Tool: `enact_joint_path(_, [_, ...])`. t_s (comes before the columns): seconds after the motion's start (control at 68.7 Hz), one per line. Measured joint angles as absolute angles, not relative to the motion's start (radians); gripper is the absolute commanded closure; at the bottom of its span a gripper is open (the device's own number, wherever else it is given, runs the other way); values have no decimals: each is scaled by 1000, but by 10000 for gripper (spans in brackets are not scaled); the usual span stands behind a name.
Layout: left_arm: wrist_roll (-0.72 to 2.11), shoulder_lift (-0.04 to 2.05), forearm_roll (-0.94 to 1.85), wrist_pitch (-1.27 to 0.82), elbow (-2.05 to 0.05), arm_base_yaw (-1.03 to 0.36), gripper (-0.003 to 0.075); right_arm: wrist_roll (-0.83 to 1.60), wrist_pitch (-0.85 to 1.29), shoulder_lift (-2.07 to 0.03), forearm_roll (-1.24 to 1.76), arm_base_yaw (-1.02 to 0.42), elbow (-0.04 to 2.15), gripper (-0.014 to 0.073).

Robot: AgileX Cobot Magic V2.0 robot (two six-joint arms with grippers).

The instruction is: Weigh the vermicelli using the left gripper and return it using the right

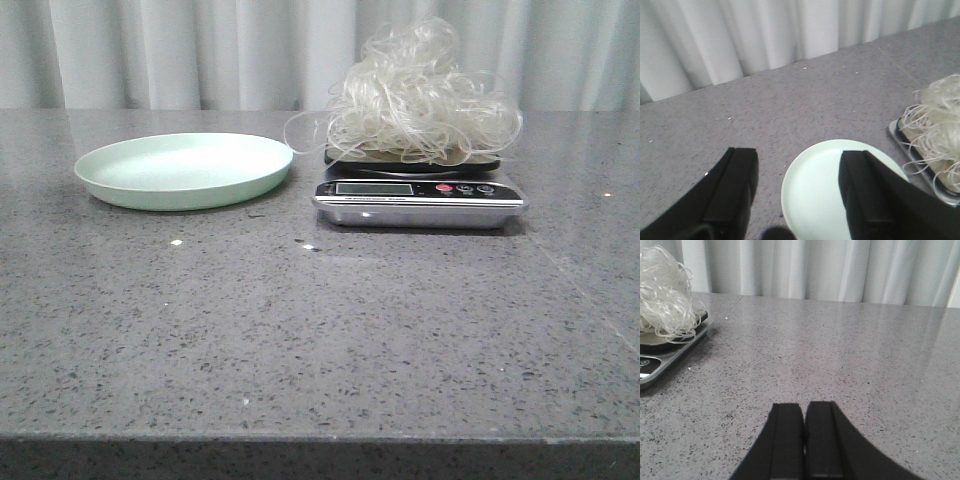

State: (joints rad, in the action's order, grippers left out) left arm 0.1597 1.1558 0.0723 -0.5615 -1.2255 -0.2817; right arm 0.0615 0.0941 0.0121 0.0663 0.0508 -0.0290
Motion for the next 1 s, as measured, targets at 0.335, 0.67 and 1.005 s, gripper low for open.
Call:
enact_joint_path(0.335, [160, 762, 72, -373, -725, -152, 533, 62, 88, 12, 66, 51, -29, 442])
enact_joint_path(0.67, [160, 479, 72, -315, -462, -118, 583, 62, 63, 12, 66, 51, -29, 442])
enact_joint_path(1.005, [160, 390, 90, -247, -399, -118, 583, 62, 31, 12, 66, 51, 128, 442])
